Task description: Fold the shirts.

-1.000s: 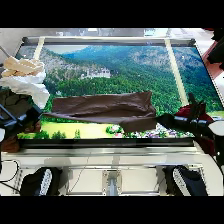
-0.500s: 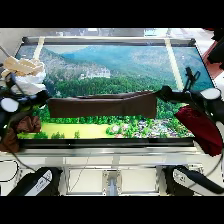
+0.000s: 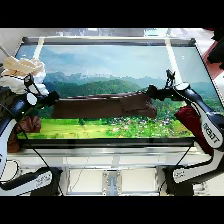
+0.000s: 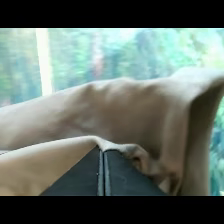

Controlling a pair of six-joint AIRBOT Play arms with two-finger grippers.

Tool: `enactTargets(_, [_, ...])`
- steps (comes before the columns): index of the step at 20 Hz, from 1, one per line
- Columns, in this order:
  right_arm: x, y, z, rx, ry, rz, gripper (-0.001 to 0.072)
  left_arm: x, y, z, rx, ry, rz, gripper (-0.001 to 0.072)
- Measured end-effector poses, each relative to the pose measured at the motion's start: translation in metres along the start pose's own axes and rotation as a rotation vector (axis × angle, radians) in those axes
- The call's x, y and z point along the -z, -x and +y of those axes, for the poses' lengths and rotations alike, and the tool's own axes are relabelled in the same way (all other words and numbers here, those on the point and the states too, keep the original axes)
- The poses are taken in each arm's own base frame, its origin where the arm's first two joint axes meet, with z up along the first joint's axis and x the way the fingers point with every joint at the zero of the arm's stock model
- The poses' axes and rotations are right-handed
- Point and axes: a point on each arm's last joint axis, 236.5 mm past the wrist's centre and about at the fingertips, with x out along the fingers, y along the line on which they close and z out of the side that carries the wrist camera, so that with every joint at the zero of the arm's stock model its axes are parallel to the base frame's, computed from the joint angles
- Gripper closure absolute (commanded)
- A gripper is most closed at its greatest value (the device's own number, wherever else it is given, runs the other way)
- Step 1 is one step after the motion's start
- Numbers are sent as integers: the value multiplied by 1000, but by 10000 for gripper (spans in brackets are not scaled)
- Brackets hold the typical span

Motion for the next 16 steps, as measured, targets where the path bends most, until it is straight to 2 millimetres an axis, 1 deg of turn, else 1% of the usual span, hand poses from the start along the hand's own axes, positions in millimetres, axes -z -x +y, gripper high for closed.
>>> enactTargets(1, [2,-6,-5,8,-3,8,683,-1,-1,-2,5,1,-7,679])
enactTargets(2, [2,-9,-8,13,-3,9,683,-3,-2,-5,10,2,-16,576])
enactTargets(3, [1,-11,-10,17,-4,8,678,-3,-3,-8,16,1,-20,325])
enactTargets(4, [0,-13,-11,17,0,9,643,-5,-3,-11,23,1,-27,139])
enactTargets(5, [-4,-12,-8,13,5,4,552,-8,-2,-15,33,8,-36,129])
enactTargets(6, [-8,-10,-4,3,14,2,436,-12,-1,-18,40,10,-43,128])
enactTargets(7, [-14,-6,3,-9,29,-3,356,-18,2,-23,50,12,-54,129])
enactTargets(8, [-21,2,14,-27,53,-9,325,-25,7,-28,60,14,-66,129])
enactTargets(10, [-37,22,34,-49,110,-29,325,-41,17,-38,83,18,-97,129])
enactTargets(11, [-43,36,42,-49,154,-34,300,-51,24,-45,100,22,-119,129])
enactTargets(12, [-52,50,44,-31,197,-52,231,-61,30,-53,121,22,-139,129])
enactTargets(13, [-58,61,39,1,229,-61,229,-69,37,-63,148,4,-159,128])
enactTargets(14, [-62,71,30,36,236,-64,229,-76,43,-76,180,-29,-180,127])
enactTargets(16, [-64,82,8,85,216,-46,191,-86,59,-116,268,-162,-238,116])
